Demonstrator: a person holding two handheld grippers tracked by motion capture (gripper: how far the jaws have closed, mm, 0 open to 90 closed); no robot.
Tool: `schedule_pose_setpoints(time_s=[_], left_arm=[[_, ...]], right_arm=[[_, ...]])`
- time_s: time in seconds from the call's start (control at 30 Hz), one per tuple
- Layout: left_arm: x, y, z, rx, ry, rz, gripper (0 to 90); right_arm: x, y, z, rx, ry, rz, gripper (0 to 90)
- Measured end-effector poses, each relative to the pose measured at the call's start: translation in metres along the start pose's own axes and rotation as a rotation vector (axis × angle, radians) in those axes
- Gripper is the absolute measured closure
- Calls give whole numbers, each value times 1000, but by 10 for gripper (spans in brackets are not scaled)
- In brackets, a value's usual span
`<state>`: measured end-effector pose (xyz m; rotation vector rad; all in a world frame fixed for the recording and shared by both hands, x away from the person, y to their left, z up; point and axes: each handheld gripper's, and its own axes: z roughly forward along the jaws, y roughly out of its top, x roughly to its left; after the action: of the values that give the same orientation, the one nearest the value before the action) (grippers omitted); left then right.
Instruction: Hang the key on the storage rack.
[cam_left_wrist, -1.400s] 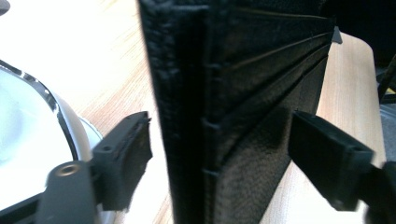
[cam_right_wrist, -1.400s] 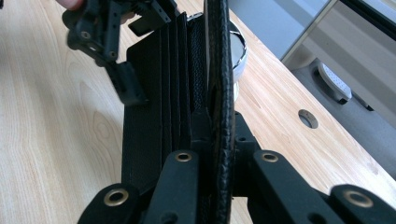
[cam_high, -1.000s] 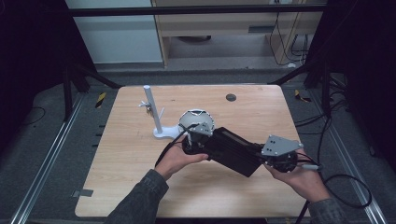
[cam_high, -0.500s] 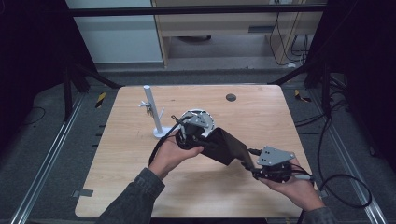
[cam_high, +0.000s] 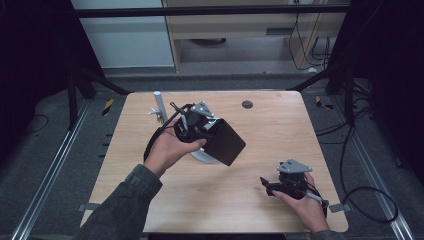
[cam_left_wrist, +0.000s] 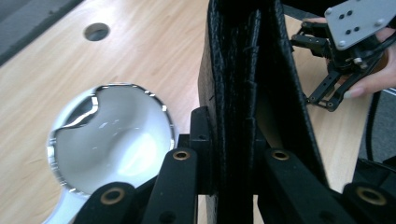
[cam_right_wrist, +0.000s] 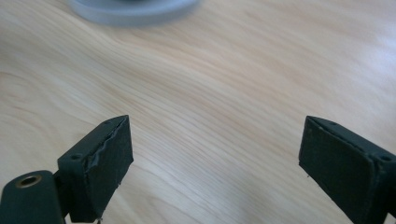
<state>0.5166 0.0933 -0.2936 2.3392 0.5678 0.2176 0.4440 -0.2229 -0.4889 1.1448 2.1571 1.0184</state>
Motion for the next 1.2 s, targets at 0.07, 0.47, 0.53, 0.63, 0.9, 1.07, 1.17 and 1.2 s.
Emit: schedule_pose_setpoints(time_s=[0.07, 0.47, 0.53, 0.63, 0.9, 1.07, 1.17, 1.2], left_arm=[[3, 3, -6, 0, 14, 0, 804], [9, 20, -22, -3, 64, 6, 804], [11, 21, -23, -3, 69, 7, 804], [14, 22, -27, -23, 78, -6, 804], [21, 28, -30, -25, 98, 0, 804], [27, 26, -29, -12, 111, -2, 804], [31, 24, -31, -10, 113, -10, 804], [34, 23, -31, -8, 113, -15, 804]], right_arm=[[-5, -4, 3, 35, -32, 43, 86], [-12, -13, 19, 117, -88, 96, 59], [-14, -13, 20, 116, -73, 118, 59], [-15, -14, 21, 111, -67, 138, 58], [-15, -15, 21, 108, -70, 143, 56], [-15, -16, 20, 105, -71, 139, 56], [-14, -16, 20, 106, -72, 143, 56], [-14, -16, 20, 106, -72, 143, 56]])
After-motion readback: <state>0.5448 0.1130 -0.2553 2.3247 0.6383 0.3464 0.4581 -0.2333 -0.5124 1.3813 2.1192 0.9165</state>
